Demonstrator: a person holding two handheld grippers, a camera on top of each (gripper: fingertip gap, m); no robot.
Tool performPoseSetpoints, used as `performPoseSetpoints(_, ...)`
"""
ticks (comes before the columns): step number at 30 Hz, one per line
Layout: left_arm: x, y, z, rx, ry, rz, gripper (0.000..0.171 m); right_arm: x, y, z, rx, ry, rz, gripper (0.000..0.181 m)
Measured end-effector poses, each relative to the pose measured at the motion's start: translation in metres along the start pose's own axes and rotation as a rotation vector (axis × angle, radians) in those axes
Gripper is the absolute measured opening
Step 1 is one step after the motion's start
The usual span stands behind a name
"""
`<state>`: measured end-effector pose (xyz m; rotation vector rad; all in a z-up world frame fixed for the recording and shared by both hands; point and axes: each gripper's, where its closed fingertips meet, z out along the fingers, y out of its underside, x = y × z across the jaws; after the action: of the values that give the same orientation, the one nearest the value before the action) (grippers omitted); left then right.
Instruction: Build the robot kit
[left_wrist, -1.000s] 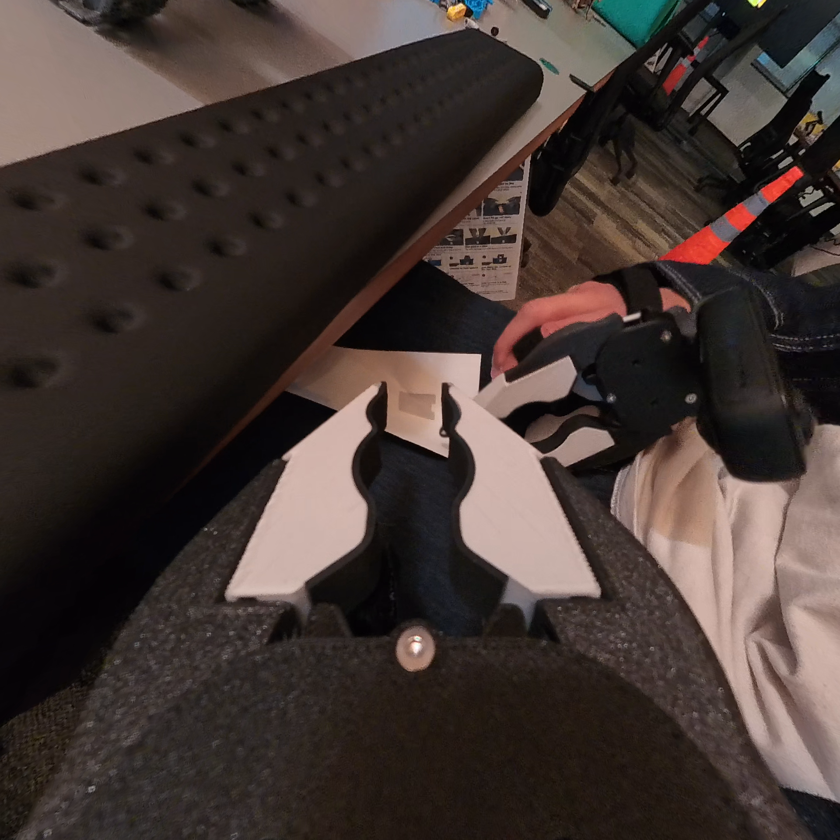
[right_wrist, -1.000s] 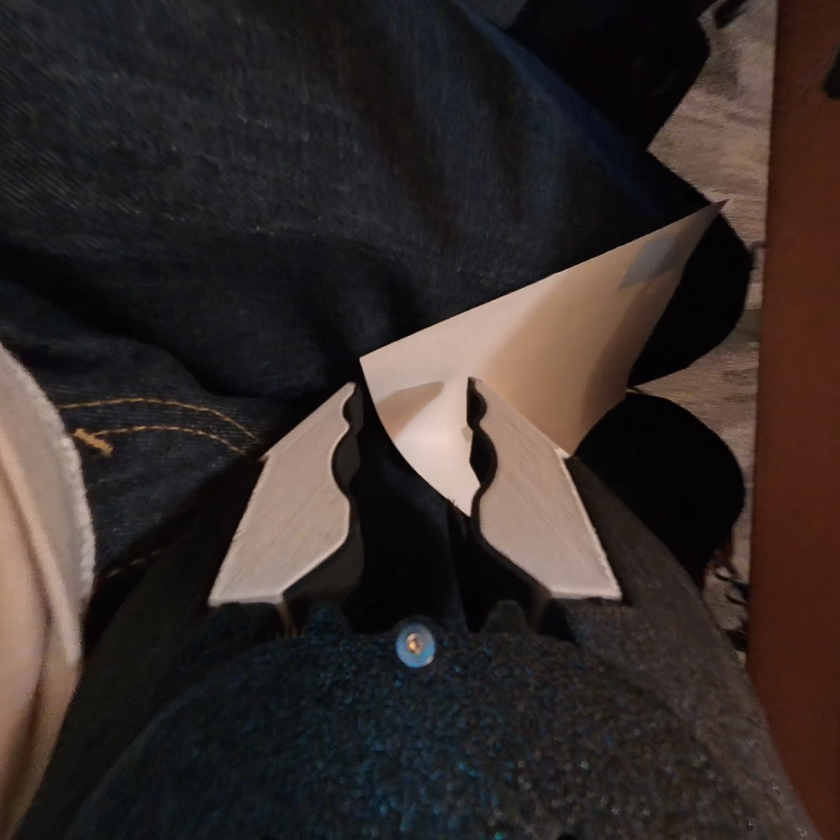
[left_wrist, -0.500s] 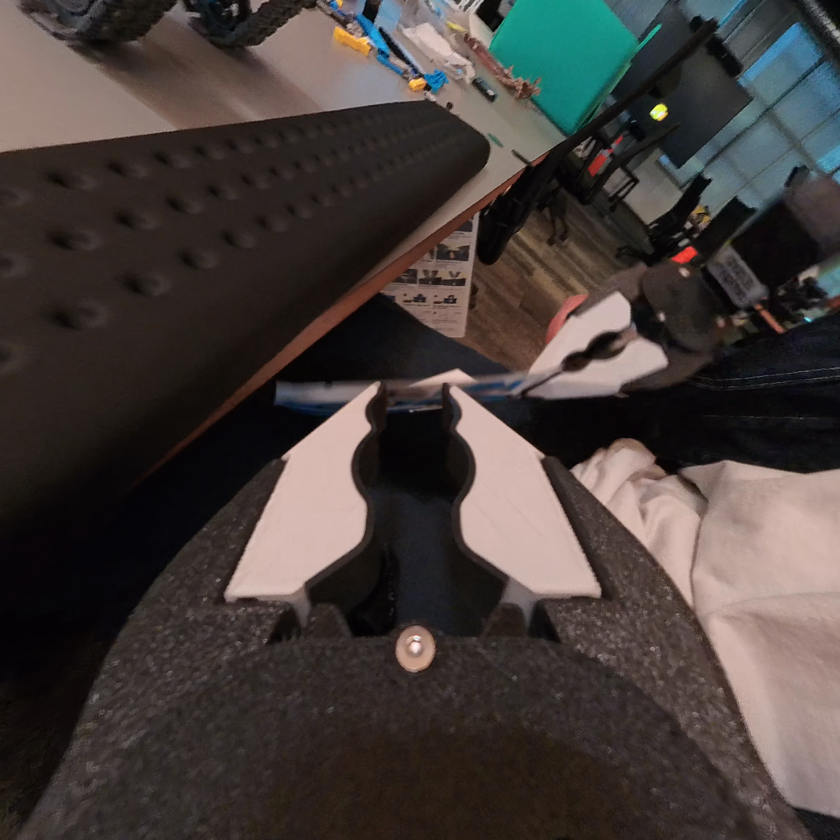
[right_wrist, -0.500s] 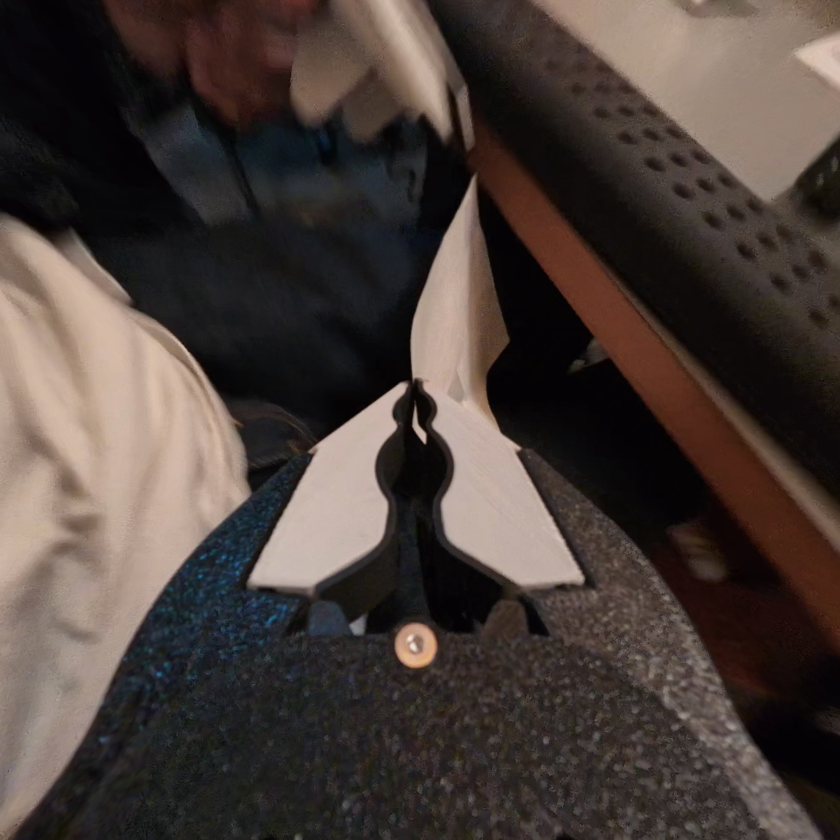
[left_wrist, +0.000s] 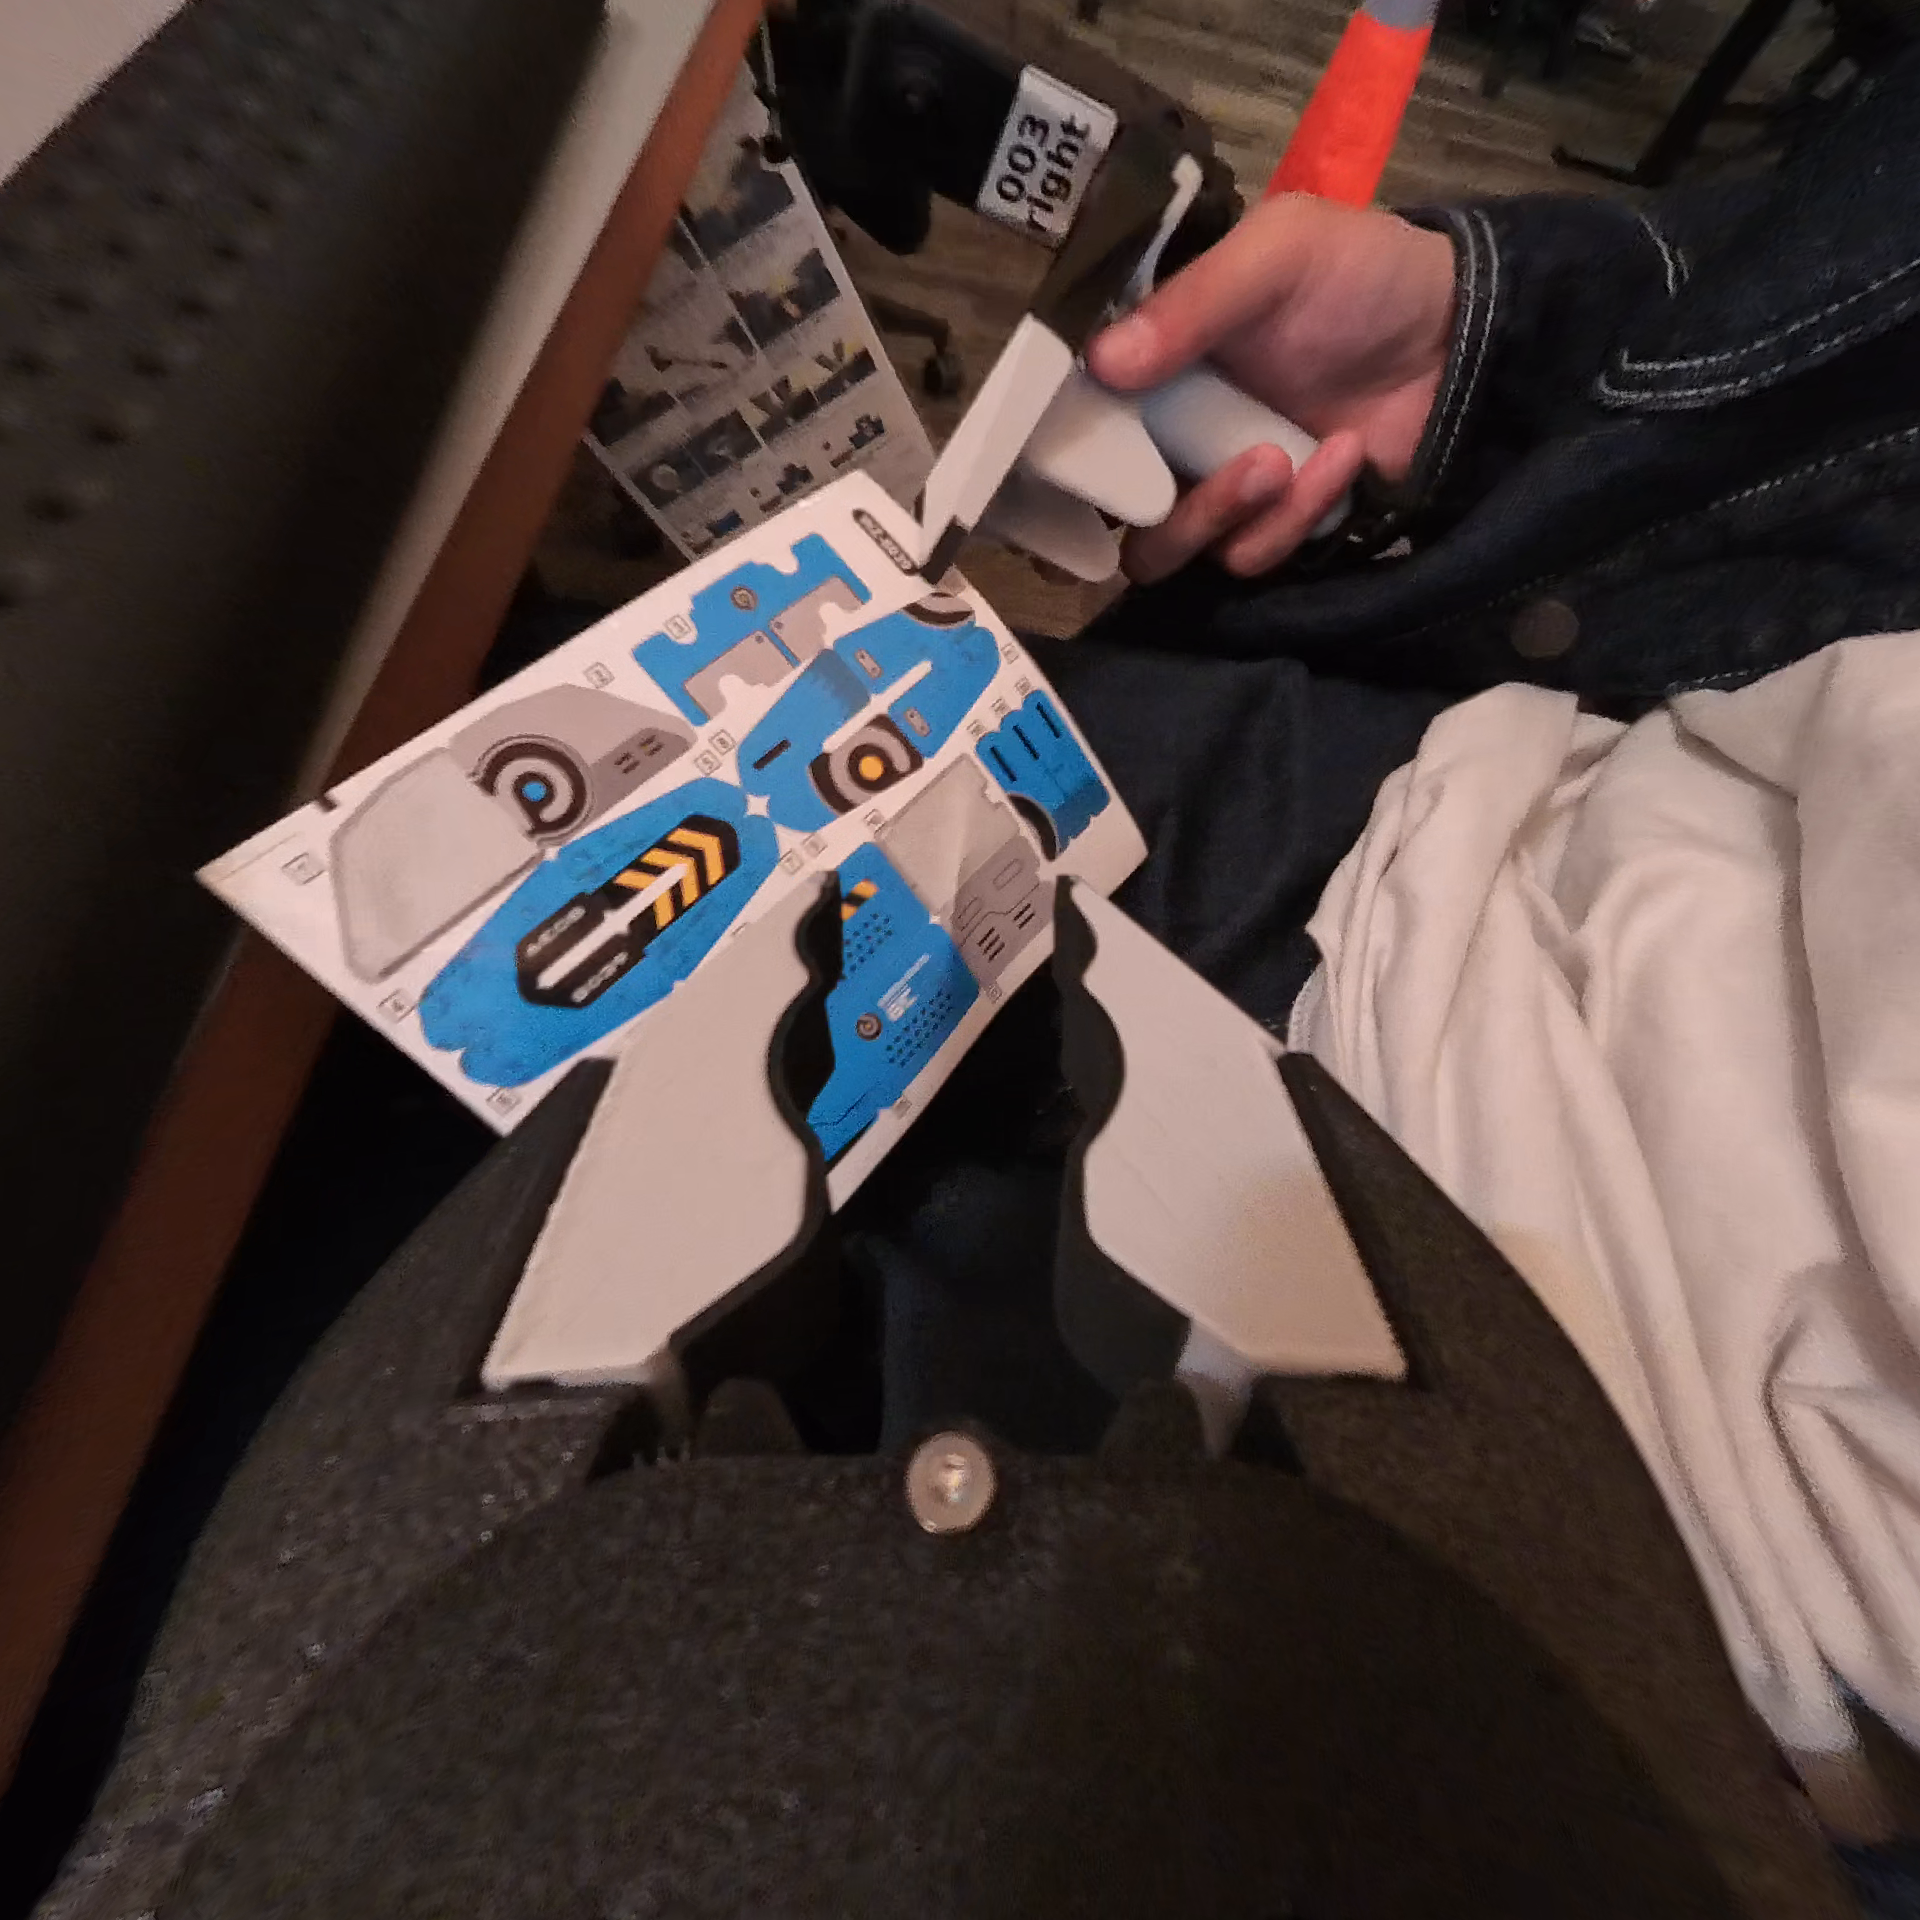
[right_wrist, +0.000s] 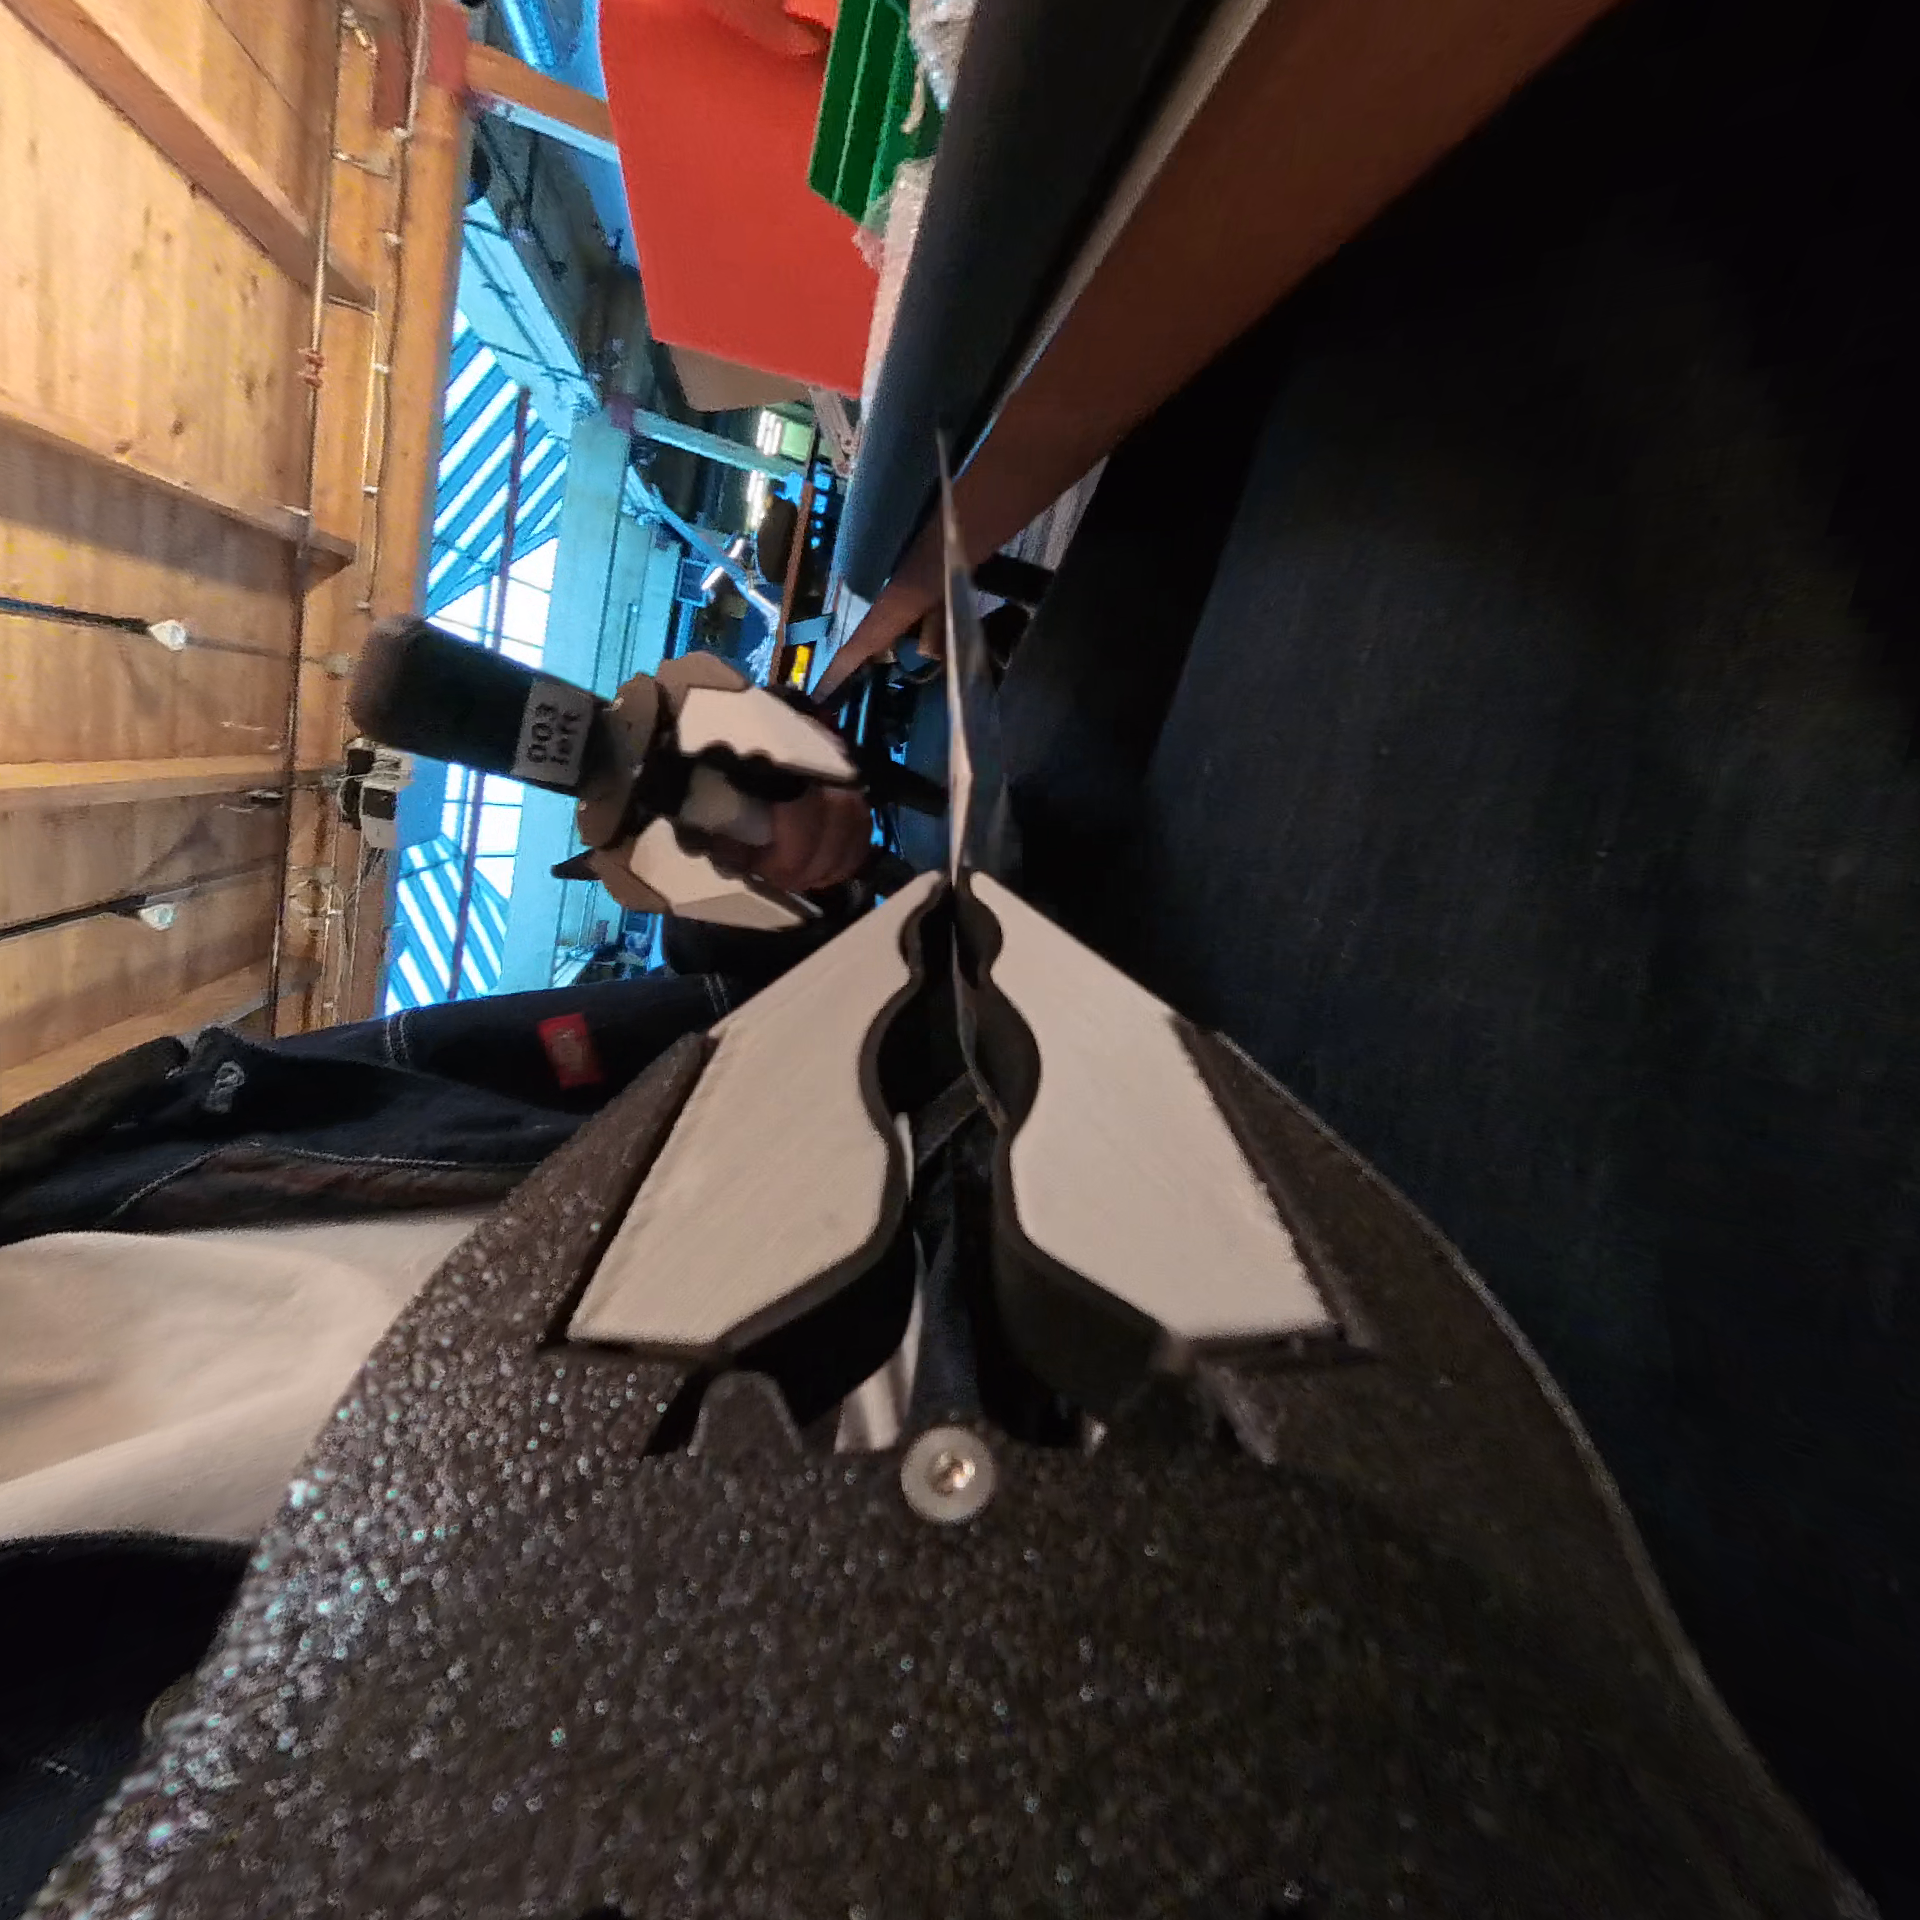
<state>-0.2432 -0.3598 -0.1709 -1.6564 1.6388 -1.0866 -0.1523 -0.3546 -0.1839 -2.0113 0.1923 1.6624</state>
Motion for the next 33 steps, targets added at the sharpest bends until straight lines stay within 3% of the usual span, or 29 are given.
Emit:
performPoseSetpoints(7,0.006,0.027,0.035,-0.170,0.099,0.029,0.040,0.023,0.007,-0.001,-0.051,0.104,-0.021,0.000)
performPoseSetpoints(15,0.011,0.050,0.053,-0.306,0.154,0.055,0.033,0.041,0.017,0.004,-0.113,0.159,0.003,0.000)
performPoseSetpoints(22,0.011,0.053,0.053,-0.324,0.156,0.037,0.027,0.042,0.018,0.004,-0.130,0.159,-0.020,0.000)
performPoseSetpoints(25,0.010,0.040,0.046,-0.256,0.136,0.029,0.025,0.036,0.010,-0.001,-0.099,0.158,-0.094,0.001)
performPoseSetpoints(27,0.004,0.022,0.030,-0.147,0.095,-0.031,0.025,0.029,0.008,-0.006,-0.077,0.147,-0.125,0.007)
performPoseSetpoints(29,0.002,0.010,0.009,-0.063,0.063,-0.130,0.025,0.029,0.011,-0.006,-0.068,0.152,-0.112,0.025)
performPoseSetpoints(31,0.007,0.010,-0.003,-0.009,0.042,-0.341,0.025,0.026,0.009,-0.008,-0.047,0.167,-0.140,0.027)
performPoseSetpoints(33,0.020,0.020,-0.002,0.029,0.065,-0.646,0.025,0.023,0.002,-0.014,-0.009,0.186,-0.169,0.013)
